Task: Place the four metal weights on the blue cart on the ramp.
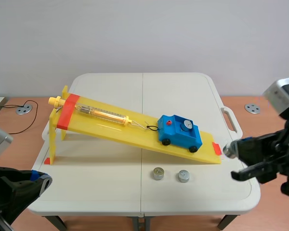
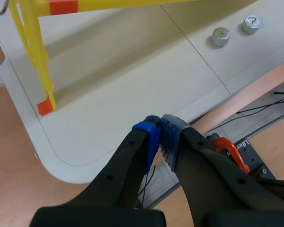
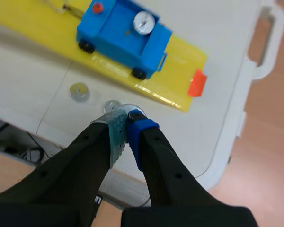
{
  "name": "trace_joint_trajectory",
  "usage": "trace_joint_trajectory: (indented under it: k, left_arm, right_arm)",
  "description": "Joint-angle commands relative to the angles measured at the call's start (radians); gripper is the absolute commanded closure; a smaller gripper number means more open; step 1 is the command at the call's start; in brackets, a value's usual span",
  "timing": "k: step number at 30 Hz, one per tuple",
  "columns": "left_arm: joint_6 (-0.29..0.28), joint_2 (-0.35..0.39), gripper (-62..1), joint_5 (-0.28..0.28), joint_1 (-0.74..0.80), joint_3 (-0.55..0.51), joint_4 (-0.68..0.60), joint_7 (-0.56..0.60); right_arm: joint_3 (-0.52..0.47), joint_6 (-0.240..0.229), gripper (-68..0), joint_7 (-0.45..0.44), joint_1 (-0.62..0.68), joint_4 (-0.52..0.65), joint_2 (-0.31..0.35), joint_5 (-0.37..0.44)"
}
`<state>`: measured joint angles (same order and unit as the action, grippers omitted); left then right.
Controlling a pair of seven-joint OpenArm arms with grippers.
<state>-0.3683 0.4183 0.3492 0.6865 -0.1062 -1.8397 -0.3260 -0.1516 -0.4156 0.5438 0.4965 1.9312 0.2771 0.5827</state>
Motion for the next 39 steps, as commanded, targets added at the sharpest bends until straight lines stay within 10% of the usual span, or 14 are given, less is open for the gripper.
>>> trace_joint_trajectory:
  k: [1, 39]
  left_arm:
    - [-0.002, -0.005, -2.9, 0.074, -0.011, -0.018, -0.050, 0.089]
    - [-0.002, -0.005, -2.9, 0.074, -0.011, -0.018, -0.050, 0.089]
  right_arm:
    - [-0.025, -0.019, -0.7, -0.124, -0.077, 0.071, 0.015, 0.080]
    - [0.087, -0.025, -0.7, -0.199, -0.583, -0.475, -0.258, 0.010]
